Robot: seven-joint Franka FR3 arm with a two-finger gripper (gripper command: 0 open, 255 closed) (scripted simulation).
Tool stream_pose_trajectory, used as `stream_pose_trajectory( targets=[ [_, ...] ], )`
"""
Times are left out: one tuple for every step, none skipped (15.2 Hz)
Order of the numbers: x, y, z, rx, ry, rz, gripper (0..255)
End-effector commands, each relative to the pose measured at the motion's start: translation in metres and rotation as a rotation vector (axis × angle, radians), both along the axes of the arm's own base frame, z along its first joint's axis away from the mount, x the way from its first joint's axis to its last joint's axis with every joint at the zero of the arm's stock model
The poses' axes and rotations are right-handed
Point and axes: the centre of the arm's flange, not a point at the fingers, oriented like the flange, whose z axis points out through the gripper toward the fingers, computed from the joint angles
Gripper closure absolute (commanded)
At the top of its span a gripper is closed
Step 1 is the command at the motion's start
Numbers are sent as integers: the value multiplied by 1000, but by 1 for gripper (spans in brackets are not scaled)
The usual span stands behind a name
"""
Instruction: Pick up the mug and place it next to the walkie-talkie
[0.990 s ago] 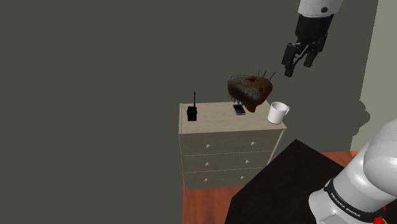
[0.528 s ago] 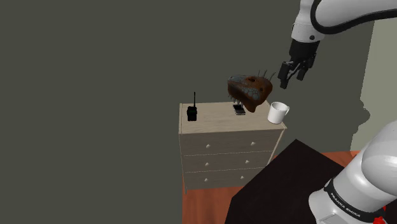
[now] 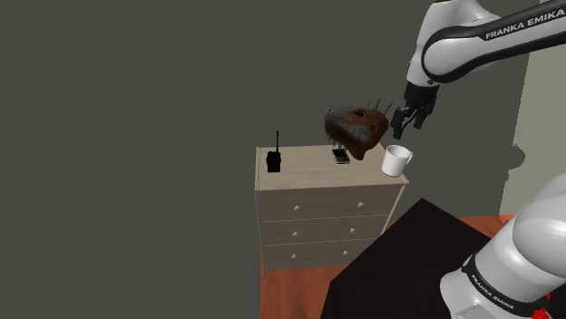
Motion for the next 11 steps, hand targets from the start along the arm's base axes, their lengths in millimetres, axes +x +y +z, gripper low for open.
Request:
stream_pose_trajectory(
  targets=[
    [8, -13, -25, 6, -4, 2, 0],
    [11, -21, -35, 9, -4, 3, 0],
    [15, -29, -45, 13, -5, 4, 0],
    [18, -36, -56, 16, -6, 5, 0],
    [22, -44, -66, 19, -6, 5, 0],
    [26, -51, -77, 23, -7, 6, 0],
    [30, -59, -87, 26, -8, 7, 0],
    [33, -66, -98, 29, -8, 8, 0],
    [37, -74, -108, 33, -9, 9, 0],
    [41, -81, -119, 36, -10, 10, 0],
    [44, -88, -129, 40, -11, 11, 0]
  ],
)
